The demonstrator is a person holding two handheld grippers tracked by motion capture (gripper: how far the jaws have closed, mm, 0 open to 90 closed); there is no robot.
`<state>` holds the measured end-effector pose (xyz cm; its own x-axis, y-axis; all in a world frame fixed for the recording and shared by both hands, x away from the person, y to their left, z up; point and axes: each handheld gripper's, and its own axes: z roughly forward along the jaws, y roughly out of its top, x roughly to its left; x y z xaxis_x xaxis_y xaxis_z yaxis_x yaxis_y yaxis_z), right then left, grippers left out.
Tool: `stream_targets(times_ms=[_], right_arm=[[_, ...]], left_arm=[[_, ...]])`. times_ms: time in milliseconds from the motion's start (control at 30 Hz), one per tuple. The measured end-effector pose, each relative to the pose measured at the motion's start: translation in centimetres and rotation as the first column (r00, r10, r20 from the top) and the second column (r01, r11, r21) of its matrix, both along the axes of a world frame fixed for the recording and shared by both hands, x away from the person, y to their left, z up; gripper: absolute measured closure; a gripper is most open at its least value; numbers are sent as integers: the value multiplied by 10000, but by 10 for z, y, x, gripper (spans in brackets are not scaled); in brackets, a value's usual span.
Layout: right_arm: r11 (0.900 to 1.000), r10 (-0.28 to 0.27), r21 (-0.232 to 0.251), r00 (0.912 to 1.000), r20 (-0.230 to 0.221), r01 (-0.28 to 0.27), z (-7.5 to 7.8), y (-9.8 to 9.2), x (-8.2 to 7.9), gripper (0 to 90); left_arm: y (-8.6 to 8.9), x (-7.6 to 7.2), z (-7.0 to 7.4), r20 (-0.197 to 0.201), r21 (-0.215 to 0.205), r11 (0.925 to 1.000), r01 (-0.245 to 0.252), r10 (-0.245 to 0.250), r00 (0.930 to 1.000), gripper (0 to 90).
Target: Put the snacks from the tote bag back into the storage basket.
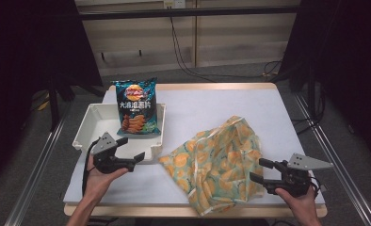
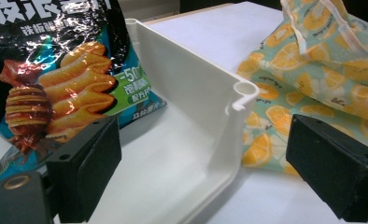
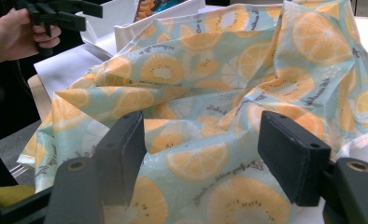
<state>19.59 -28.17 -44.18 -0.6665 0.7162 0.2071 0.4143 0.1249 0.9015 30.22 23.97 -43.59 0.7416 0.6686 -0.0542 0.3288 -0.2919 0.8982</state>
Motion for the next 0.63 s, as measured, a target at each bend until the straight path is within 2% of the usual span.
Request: stream_targets(times_ms=[100, 167, 400, 500, 600, 633], right_arm=[[10000, -20, 40, 10000, -6, 20, 0, -1, 0, 318], [10000, -80, 40, 10000, -26, 80, 0, -2, 0, 318], [9999, -129, 51, 9999, -10, 129, -1, -4, -1, 318], [9999, -162, 18, 9999, -13, 162, -1, -4, -1, 318], [9999, -168, -8, 9999, -26, 168, -2, -5, 1, 318], [9999, -170, 1, 9998, -39, 170, -3, -6, 1, 318]], left_arm=[[-1, -10, -1, -62, -70, 10000, -24, 23, 10000, 87], [-1, -18, -3, -5, 63, 9999, -124, 124, 9999, 85], [5, -42, -14, -185, -487, 9965, -686, 677, 9975, 79], [6, -49, -22, -300, -281, 9976, -628, 619, 9976, 80], [6, -50, -22, -146, -222, 9969, -758, 755, 9970, 81], [6, -49, -23, -233, -221, 9969, -758, 753, 9969, 81]])
